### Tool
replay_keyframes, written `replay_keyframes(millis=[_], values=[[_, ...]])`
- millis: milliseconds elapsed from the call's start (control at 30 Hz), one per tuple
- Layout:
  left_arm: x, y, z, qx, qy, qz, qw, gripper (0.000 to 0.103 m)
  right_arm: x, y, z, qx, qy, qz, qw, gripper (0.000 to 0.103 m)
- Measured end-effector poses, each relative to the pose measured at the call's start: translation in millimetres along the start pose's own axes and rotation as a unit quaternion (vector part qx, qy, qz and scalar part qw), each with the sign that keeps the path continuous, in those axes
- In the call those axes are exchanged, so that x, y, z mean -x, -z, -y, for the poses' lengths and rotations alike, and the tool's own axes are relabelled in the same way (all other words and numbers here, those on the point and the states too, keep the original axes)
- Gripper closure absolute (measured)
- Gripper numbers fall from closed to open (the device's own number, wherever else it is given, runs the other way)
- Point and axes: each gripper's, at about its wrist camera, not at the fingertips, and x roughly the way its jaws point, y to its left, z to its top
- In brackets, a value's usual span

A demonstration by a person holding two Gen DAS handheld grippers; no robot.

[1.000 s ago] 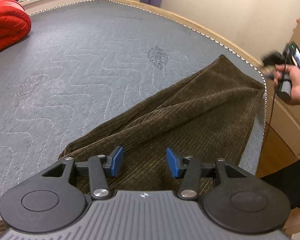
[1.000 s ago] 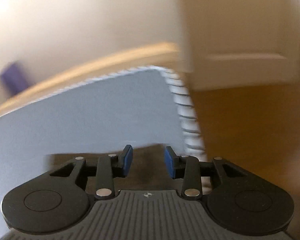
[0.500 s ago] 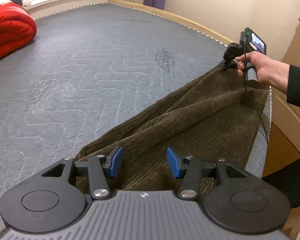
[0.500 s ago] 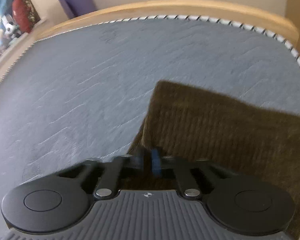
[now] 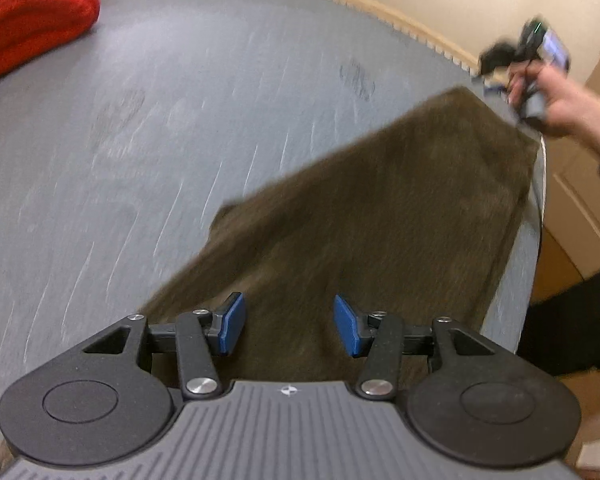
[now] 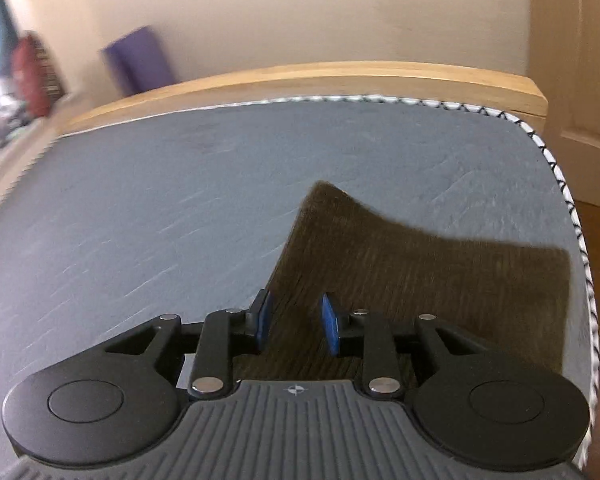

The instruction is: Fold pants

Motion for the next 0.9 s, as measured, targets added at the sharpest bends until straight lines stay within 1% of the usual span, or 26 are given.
replay_keyframes(millis=[33,100,133,167,200,233,267,300,333,367,400,433,467,500,567,600,633,667,733,767,833,867,900], values=[[-0.3,7.2,-4.8,-0.002,-0.008,-0.016,0.9998,0.048,22.6,10.5,-8.8,0.010,-0.031,-0.015,0.999,0.073],[-1.7,31.1,-17.5,-0.020,-0.038,-0.066,0.9969,0.049,58.9,23.8,-21.4,0.042,-0.094,-0.045,0.994,0.073],[-1.6,45.1,-23.6,-0.035,-0.055,-0.090,0.9938,0.054,80.4,37.6,-28.9,0.070,-0.132,-0.058,0.987,0.073],[2.0,57.6,-28.6,-0.046,-0.061,-0.104,0.9916,0.057,105.9,56.9,-41.1,0.107,-0.176,-0.073,0.976,0.072],[10.8,66.0,-32.7,-0.045,-0.056,-0.100,0.9924,0.057,127.4,75.7,-51.5,0.141,-0.218,-0.084,0.962,0.070],[21.1,70.0,-36.8,-0.032,-0.048,-0.092,0.9941,0.056,149.6,98.8,-61.5,0.179,-0.259,-0.092,0.945,0.066],[30.9,73.2,-41.3,-0.016,-0.055,-0.094,0.9939,0.057,170.2,126.1,-72.3,0.227,-0.301,-0.103,0.921,0.065],[40.4,78.0,-45.5,-0.008,-0.072,-0.093,0.9930,0.057,185.6,150.5,-80.3,0.269,-0.335,-0.109,0.896,0.065],[51.0,84.7,-51.4,0.005,-0.080,-0.086,0.9931,0.057,201.6,176.5,-85.4,0.306,-0.366,-0.099,0.873,0.065],[62.8,92.7,-60.0,0.030,-0.073,-0.076,0.9940,0.057,215.4,203.4,-87.5,0.342,-0.382,-0.074,0.855,0.065],[75.8,100.8,-68.8,0.058,-0.065,-0.062,0.9943,0.057,224.2,225.0,-92.2,0.376,-0.379,-0.067,0.843,0.065],[88.8,108.9,-76.0,0.080,-0.063,-0.048,0.9937,0.057,232.7,249.0,-98.2,0.412,-0.389,-0.077,0.820,0.065],[99.3,114.9,-81.0,0.094,-0.063,-0.036,0.9929,0.057,236.7,265.1,-99.7,0.430,-0.414,-0.089,0.797,0.066],[108.6,121.7,-85.7,0.108,-0.062,-0.025,0.9919,0.057,242.4,284.1,-100.5,0.462,-0.437,-0.100,0.765,0.068],[121.1,132.8,-91.6,0.132,-0.065,-0.014,0.9890,0.056,251.3,315.2,-101.4,0.543,-0.437,-0.104,0.710,0.067],[125.1,136.5,-92.6,0.136,-0.064,-0.012,0.9886,0.056,255.8,324.7,-98.0,0.571,-0.440,-0.098,0.686,0.068],[127.6,138.1,-91.9,0.135,-0.063,-0.010,0.9888,0.056,261.8,337.8,-93.4,0.604,-0.446,-0.089,0.655,0.068],[128.0,139.0,-92.4,0.135,-0.063,-0.010,0.9888,0.055,266.8,346.2,-91.7,0.624,-0.448,-0.084,0.634,0.068],[125.6,140.0,-94.4,0.132,-0.065,-0.015,0.9890,0.055,272.1,362.4,-85.4,0.656,-0.457,-0.069,0.596,0.067],[125.5,138.2,-95.1,0.131,-0.068,-0.016,0.9890,0.055,272.7,367.2,-84.4,0.665,-0.464,-0.064,0.582,0.067],[124.7,136.1,-97.6,0.139,-0.068,-0.010,0.9878,0.055,279.4,383.9,-86.8,0.678,-0.475,-0.062,0.558,0.068],[127.0,135.8,-98.7,0.144,-0.070,-0.006,0.9870,0.051,280.2,390.4,-87.8,0.683,-0.480,-0.062,0.547,0.068],[130.1,137.5,-99.5,0.147,-0.082,-0.003,0.9857,0.045,283.1,390.6,-92.7,0.687,-0.483,-0.062,0.540,0.067]])
